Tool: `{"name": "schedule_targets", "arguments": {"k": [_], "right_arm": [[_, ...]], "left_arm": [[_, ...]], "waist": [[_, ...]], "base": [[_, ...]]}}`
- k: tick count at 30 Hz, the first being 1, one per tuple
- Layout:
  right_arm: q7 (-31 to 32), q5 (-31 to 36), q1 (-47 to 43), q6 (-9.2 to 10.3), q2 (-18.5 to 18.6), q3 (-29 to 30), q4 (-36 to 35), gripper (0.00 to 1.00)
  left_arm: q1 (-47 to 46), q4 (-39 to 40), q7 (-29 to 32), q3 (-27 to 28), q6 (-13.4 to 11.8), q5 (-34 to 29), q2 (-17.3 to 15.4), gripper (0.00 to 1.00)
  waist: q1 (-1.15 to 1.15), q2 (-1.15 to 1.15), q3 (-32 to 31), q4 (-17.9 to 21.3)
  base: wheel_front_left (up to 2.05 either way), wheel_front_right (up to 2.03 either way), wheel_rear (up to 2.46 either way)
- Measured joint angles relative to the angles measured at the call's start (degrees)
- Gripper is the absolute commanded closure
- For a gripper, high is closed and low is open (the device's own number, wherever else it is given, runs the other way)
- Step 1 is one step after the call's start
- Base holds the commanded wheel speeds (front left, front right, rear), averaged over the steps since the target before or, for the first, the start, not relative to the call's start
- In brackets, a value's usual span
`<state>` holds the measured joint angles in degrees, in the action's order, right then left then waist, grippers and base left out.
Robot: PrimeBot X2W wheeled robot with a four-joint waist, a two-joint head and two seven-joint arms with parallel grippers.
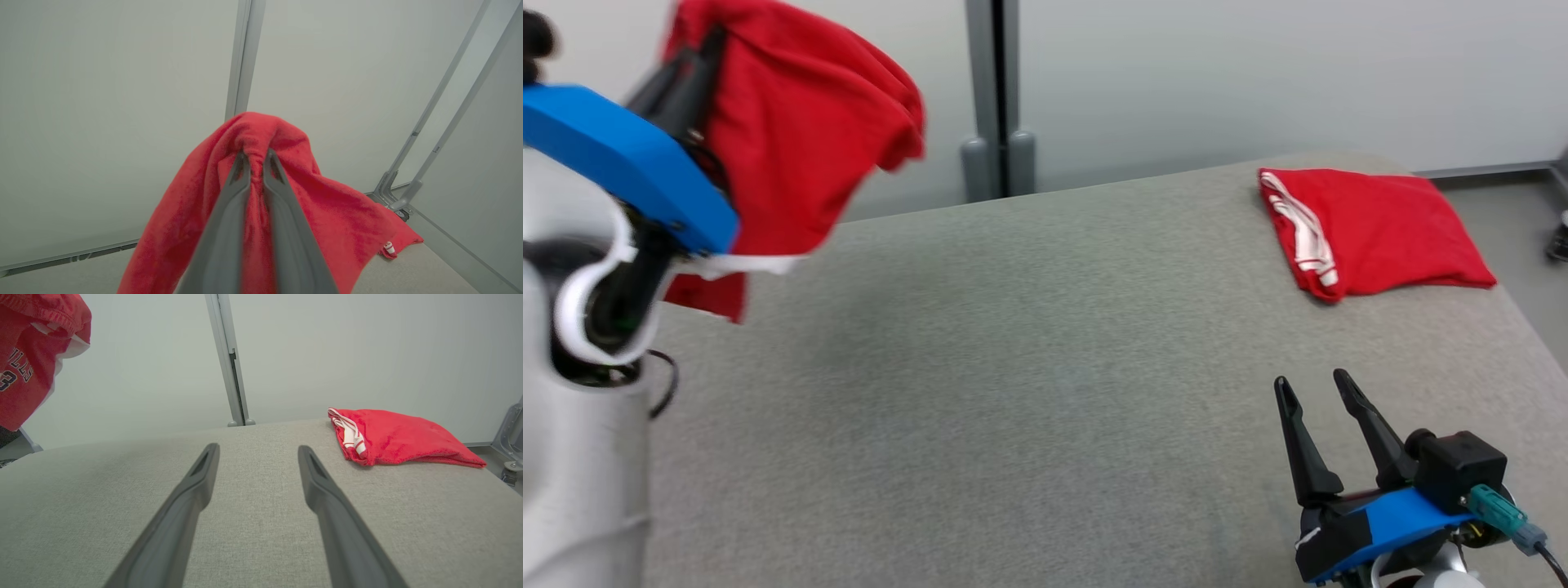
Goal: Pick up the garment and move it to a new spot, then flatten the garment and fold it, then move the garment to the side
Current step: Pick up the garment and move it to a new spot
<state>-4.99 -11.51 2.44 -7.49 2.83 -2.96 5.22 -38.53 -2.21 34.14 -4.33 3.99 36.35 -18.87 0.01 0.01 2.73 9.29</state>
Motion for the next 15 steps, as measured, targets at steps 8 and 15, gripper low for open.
{"name": "schedule_targets", "arguments": {"k": [8, 15], "right_arm": [[-0.1, -0.8, -0.1, 0.01, 0.0, 0.2, -0.4, 0.00], [-1.1, -1.8, 0.7, 0.00, 0.0, -0.5, 0.6, 0.00]], "left_arm": [[5.5, -2.4, -0.8, -5.8, -0.1, 1.1, 7.0, 1.00], [11.2, -12.8, -6.3, -11.9, 0.8, -2.0, 10.9, 1.00]], "waist": [[-0.01, 0.00, 1.2, 5.0], [-0.02, 0.00, 3.5, 6.9]], "base": [[0.00, 0.00, 0.00], [0.00, 0.00, 0.00]]}}
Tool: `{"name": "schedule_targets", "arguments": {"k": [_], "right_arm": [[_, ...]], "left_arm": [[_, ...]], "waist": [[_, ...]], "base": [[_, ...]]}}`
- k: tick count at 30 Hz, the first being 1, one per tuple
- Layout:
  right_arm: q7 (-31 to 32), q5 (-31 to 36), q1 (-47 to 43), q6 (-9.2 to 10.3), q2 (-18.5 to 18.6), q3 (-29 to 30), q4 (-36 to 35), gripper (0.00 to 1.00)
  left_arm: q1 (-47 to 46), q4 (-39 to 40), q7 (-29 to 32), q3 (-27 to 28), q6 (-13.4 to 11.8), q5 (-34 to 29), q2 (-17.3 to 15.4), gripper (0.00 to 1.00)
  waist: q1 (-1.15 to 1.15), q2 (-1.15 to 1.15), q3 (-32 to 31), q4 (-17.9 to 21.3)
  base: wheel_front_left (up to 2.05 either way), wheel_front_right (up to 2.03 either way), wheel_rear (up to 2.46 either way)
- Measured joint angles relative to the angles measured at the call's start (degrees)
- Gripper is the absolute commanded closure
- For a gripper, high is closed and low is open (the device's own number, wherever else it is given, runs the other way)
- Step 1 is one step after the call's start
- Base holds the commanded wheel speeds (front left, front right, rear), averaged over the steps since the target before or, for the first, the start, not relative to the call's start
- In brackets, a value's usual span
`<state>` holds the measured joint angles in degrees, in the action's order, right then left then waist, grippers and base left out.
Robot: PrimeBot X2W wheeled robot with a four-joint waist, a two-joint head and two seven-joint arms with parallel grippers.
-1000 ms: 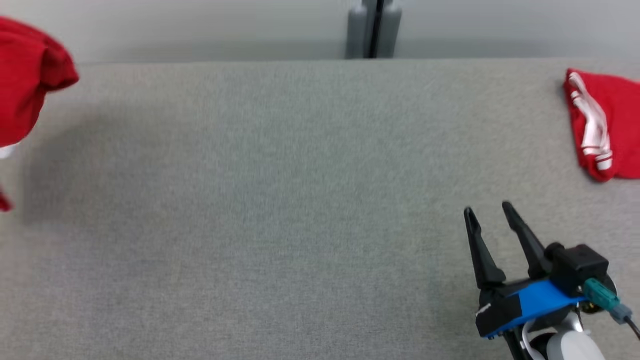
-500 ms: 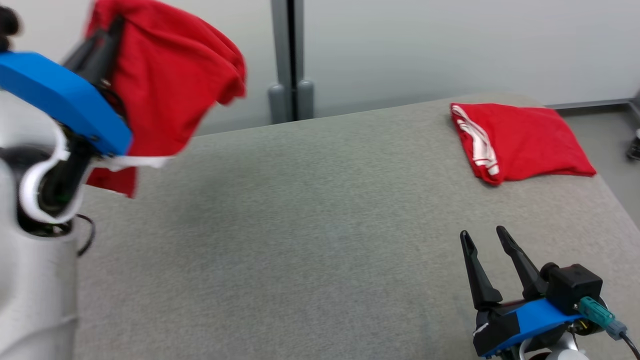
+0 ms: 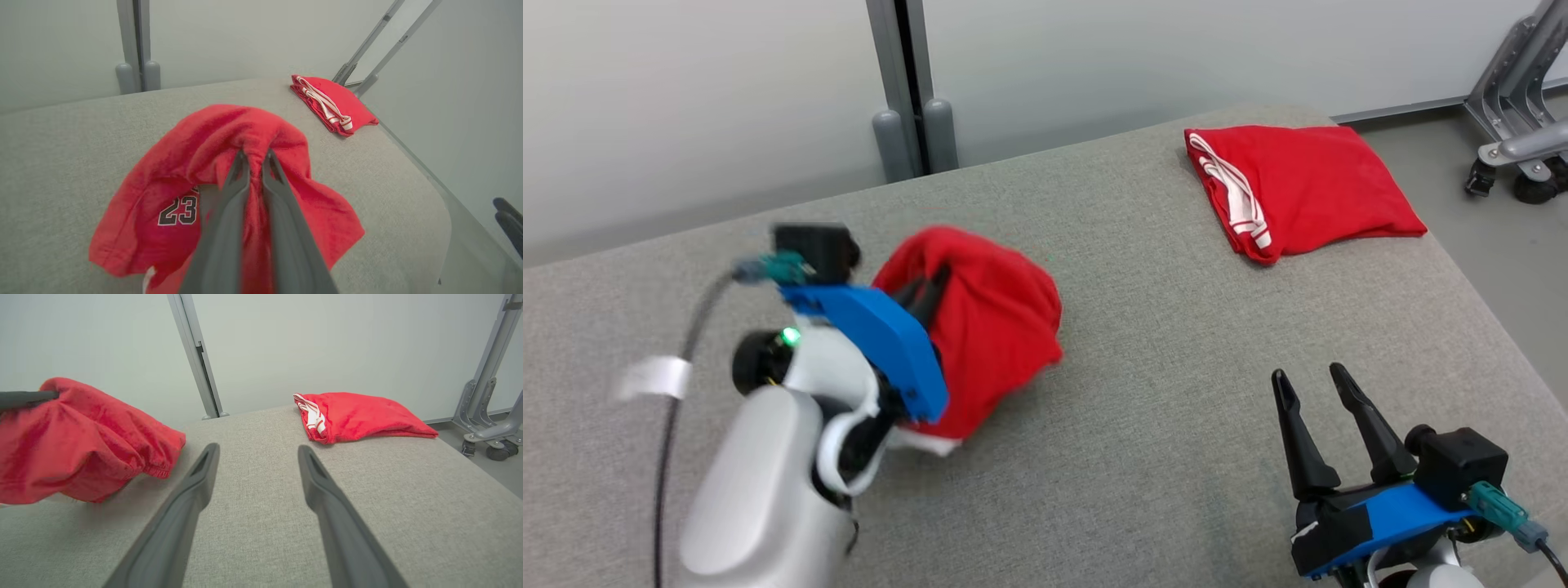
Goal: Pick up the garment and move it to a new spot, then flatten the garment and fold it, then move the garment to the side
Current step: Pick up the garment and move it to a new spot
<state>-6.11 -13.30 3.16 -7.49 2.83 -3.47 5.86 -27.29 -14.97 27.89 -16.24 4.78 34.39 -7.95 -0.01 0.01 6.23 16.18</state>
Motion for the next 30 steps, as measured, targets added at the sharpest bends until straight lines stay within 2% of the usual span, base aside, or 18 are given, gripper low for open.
{"name": "schedule_targets", "arguments": {"k": [3, 4, 5, 10, 16, 22, 26, 30], "right_arm": [[-0.3, -0.4, 0.2, 0.00, 0.0, -0.2, 0.5, 0.00], [-0.5, -0.4, 0.4, 0.01, 0.0, -0.1, 0.6, 0.00], [-0.6, -0.5, 0.5, 0.00, 0.0, -0.2, 0.7, 0.00], [-0.8, -0.5, 0.7, 0.00, 0.0, 0.1, 1.2, 0.00], [-0.7, -0.4, 0.4, 0.00, 0.0, 1.0, 1.1, 0.00], [-0.5, 0.1, -0.2, 0.01, 0.0, 3.0, 0.4, 0.00], [0.1, 0.5, -0.9, 0.00, 0.0, 4.1, -0.2, 0.00], [0.8, 0.7, -1.1, 0.00, 0.0, 5.0, -0.6, 0.00]], "left_arm": [[1.7, -5.9, -4.2, -3.5, -0.1, -4.4, 0.6, 1.00], [1.9, -7.7, -5.7, -4.7, -0.3, -6.4, 0.6, 0.45], [2.0, -9.5, -7.1, -5.4, -0.3, -7.6, 0.7, 0.00], [2.7, -14.8, -13.2, -6.4, -0.2, -7.7, 2.3, 0.00], [5.2, -12.7, -21.8, -4.0, 0.6, -4.7, 2.8, 0.00], [10.9, -6.6, -32.3, -0.4, 0.6, -3.8, 0.7, 0.00], [14.9, -4.3, -38.0, 1.8, -0.7, -4.9, -1.4, 0.00], [18.2, -3.0, -41.1, 4.2, -2.5, -5.7, -2.8, 0.00]], "waist": [[0.01, -0.01, 0.6, 0.3], [0.01, -0.01, 0.8, 0.3], [0.00, -0.01, 0.9, 0.3], [0.01, -0.01, 0.9, -0.8], [0.01, -0.01, -0.3, -4.0], [0.01, -0.01, -2.0, -8.0], [0.01, 0.00, -2.9, -10.4], [0.02, 0.00, -3.8, -12.3]], "base": [[0.00, 0.00, 0.00], [0.00, 0.00, 0.00], [0.00, 0.00, 0.00], [0.00, 0.00, 0.00], [0.00, 0.00, 0.00], [0.00, 0.00, 0.00], [0.00, 0.00, 0.00], [0.00, 0.00, 0.00]]}}
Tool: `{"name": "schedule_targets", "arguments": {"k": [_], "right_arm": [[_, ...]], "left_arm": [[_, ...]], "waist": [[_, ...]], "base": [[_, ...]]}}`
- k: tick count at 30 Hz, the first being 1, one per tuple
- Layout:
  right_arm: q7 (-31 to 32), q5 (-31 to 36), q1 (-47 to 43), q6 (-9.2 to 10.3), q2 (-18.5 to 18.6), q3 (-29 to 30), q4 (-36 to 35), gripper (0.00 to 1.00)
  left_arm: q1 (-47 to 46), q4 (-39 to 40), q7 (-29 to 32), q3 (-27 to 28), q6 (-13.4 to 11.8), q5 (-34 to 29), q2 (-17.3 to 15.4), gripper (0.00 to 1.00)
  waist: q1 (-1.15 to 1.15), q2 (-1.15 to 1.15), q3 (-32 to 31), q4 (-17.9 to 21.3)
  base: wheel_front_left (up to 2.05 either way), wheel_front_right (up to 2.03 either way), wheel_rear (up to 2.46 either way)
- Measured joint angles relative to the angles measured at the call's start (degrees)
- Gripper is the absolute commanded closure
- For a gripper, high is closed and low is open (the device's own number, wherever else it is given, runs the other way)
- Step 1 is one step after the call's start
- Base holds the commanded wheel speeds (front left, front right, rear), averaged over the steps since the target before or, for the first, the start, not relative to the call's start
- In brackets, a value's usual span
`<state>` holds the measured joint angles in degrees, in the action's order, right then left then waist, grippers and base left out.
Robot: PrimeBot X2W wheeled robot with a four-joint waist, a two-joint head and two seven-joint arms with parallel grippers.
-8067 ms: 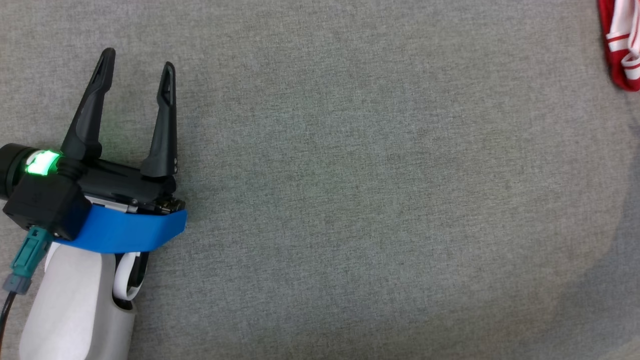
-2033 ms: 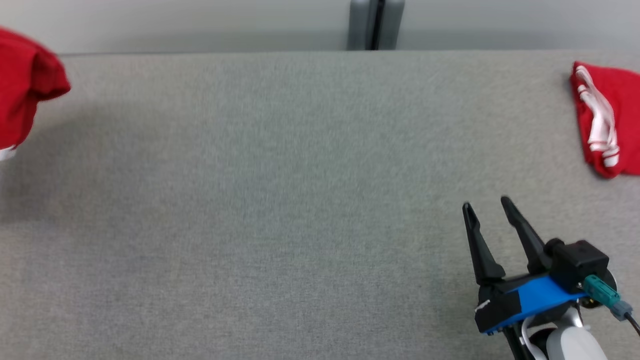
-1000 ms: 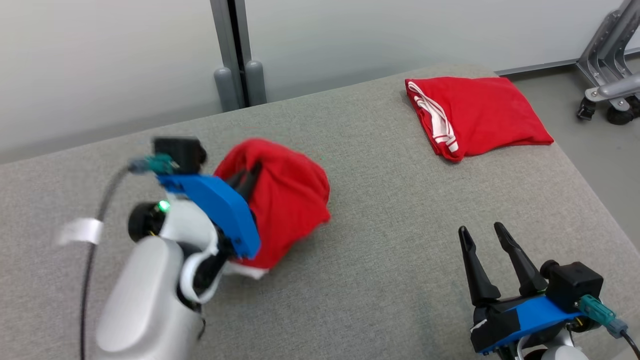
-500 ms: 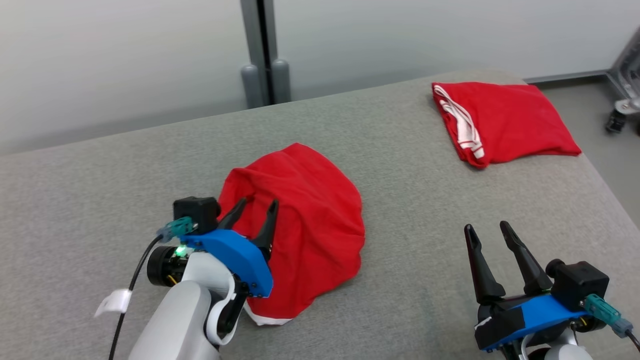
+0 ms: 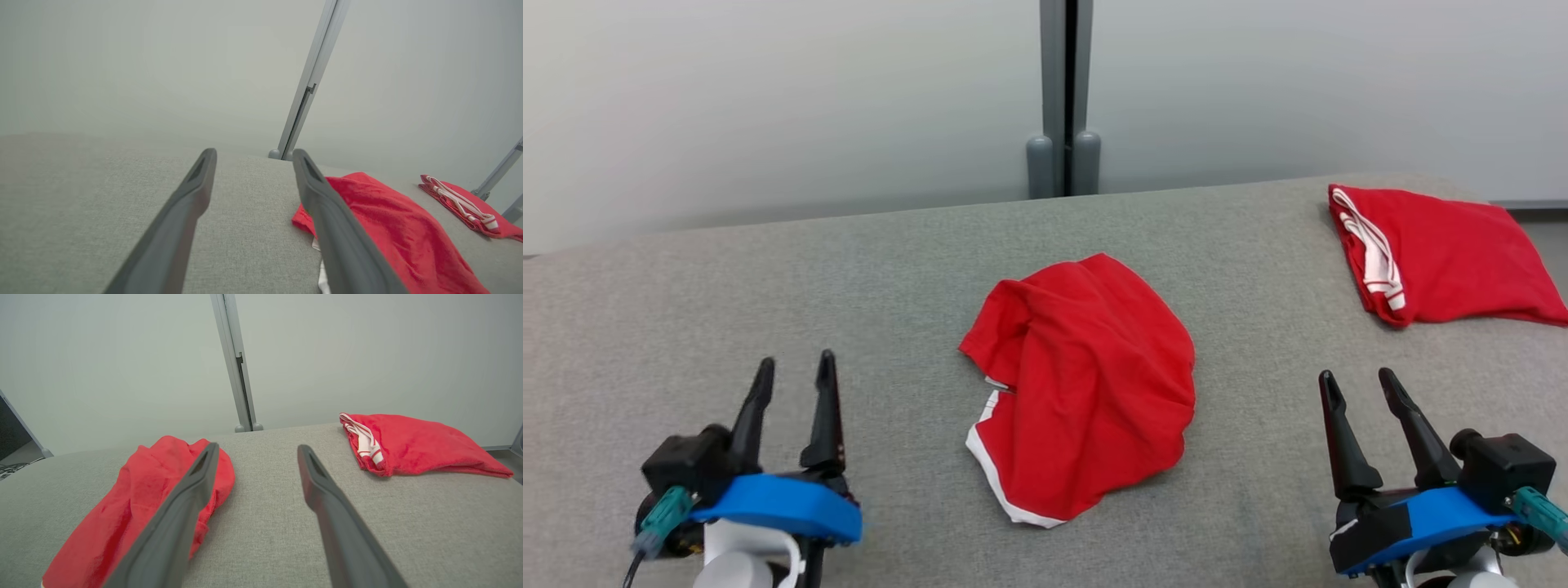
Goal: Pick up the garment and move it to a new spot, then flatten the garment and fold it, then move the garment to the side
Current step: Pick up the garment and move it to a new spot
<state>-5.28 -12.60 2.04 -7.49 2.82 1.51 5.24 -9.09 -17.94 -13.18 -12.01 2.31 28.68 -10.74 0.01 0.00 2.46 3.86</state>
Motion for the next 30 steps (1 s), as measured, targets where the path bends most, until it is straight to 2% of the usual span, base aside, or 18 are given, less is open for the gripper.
{"name": "schedule_targets", "arguments": {"k": [9, 30], "right_arm": [[0.9, 0.1, -1.4, 0.01, 0.0, 0.6, 1.0, 0.00], [1.6, -0.7, -2.8, 0.00, 0.0, 0.4, 2.6, 0.00]], "left_arm": [[5.9, 0.7, -1.4, 1.3, -2.1, -3.8, -3.7, 0.00], [9.3, 2.7, 0.0, 0.9, -2.9, -2.9, -4.1, 0.00]], "waist": [[-0.01, 0.00, -2.1, -1.9], [0.00, 0.00, -3.3, -0.7]], "base": [[0.00, 0.00, 0.00], [0.00, 0.00, 0.00]]}}
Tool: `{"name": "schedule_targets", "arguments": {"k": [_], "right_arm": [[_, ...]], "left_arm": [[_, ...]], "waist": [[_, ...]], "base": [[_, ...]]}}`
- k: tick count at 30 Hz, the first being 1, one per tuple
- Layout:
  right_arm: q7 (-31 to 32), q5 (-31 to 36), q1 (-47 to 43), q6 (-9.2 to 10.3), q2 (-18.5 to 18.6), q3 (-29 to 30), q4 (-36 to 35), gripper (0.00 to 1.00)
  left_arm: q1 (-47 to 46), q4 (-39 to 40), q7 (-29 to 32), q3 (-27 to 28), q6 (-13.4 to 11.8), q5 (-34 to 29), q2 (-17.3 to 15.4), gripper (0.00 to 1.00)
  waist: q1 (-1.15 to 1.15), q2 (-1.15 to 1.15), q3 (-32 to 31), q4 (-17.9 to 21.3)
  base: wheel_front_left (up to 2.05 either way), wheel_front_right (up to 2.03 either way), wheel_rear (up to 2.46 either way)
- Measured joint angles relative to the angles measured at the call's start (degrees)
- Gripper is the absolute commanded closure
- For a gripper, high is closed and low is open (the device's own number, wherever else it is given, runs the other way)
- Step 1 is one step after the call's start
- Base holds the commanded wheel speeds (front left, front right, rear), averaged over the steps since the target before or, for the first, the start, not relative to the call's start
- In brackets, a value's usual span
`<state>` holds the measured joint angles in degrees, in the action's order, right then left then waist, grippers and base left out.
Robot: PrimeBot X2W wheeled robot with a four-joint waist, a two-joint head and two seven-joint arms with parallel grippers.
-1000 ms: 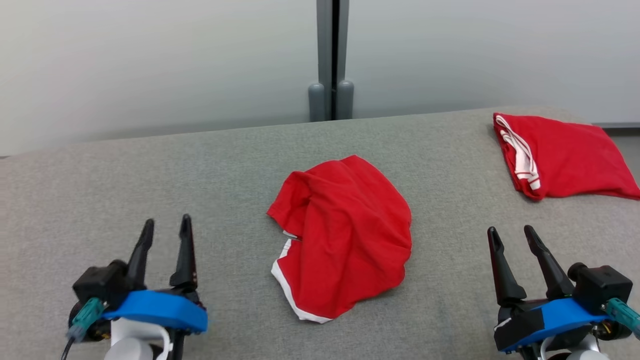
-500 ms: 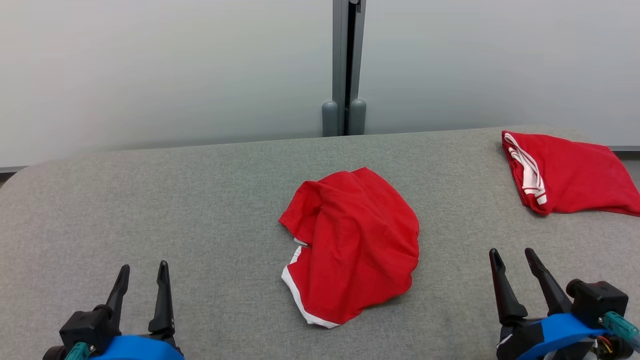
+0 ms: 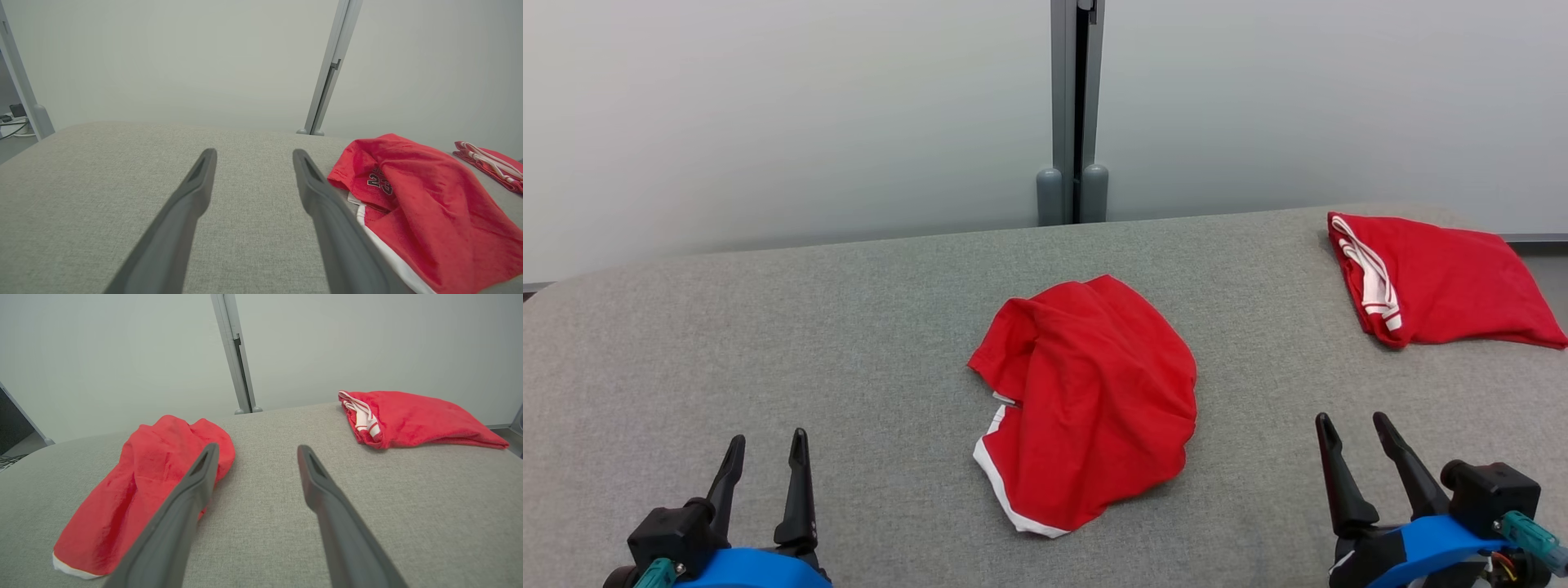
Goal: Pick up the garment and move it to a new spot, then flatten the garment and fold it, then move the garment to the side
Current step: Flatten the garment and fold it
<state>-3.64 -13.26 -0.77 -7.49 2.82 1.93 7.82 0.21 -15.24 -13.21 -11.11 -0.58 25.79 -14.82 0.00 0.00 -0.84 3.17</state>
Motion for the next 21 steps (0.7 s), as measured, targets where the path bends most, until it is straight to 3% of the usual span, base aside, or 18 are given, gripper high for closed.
{"name": "schedule_targets", "arguments": {"k": [12, 21], "right_arm": [[0.4, -0.3, 0.1, 0.01, 0.0, -1.7, 0.1, 0.00], [6.7, -3.0, 8.0, 0.01, 0.0, -13.9, 6.6, 0.00]], "left_arm": [[0.0, 1.1, 0.5, -0.6, -0.5, 0.5, 0.2, 0.00], [-1.2, 2.6, 0.6, -1.3, -0.8, 0.5, 0.3, 0.00]], "waist": [[0.00, -0.01, 0.6, -0.9], [-0.01, -0.01, 3.4, -2.1]], "base": [[0.00, 0.00, 0.00], [0.00, 0.00, 0.00]]}}
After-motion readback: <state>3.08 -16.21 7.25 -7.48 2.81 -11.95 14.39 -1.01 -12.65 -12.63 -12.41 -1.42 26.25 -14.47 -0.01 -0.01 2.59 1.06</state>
